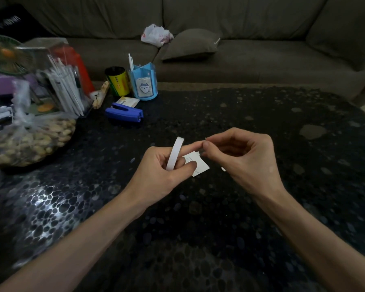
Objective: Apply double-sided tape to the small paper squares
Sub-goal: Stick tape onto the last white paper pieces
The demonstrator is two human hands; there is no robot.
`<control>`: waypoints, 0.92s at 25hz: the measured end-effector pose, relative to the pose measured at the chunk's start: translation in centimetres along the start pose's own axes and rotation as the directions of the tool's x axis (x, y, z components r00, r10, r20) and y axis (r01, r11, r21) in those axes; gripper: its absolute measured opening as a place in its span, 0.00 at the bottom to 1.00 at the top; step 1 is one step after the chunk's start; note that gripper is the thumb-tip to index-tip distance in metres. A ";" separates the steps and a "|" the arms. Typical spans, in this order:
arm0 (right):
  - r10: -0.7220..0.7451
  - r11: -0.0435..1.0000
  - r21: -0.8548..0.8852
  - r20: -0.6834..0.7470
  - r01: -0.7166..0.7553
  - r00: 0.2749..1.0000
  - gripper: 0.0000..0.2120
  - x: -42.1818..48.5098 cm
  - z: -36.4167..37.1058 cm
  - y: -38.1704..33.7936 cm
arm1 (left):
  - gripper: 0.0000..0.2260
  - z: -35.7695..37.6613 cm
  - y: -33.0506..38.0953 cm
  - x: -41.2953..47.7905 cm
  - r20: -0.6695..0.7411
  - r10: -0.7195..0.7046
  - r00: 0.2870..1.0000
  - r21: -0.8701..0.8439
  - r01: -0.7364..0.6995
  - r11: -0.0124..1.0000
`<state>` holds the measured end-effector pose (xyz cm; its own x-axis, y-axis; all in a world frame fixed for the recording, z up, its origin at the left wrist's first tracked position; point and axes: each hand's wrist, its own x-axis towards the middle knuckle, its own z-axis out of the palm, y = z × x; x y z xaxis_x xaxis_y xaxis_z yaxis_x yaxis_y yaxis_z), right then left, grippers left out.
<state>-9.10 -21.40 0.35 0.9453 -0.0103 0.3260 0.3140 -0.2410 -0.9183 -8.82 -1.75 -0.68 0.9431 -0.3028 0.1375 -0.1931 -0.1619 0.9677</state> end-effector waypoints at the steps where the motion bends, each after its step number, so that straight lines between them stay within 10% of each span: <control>1: -0.005 1.000 -0.009 0.002 0.005 1.000 0.04 0.0 0.0 0.0 | 0.14 0.1 0.1 0.0 -0.003 0.003 1.000 0.017 -0.003 1.000; 23: 0.147 0.981 0.127 -0.009 -0.144 0.989 0.05 -0.8 -0.2 0.2 | 0.09 0.2 -1.2 0.3 0.006 0.080 0.997 0.185 -0.079 0.980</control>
<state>-9.77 -21.61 -0.09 0.9803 -0.0545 0.1899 0.1830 -0.1116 -0.9768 -8.33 -1.84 -1.80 0.9231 -0.3201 0.2130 -0.3141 -0.3081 0.8980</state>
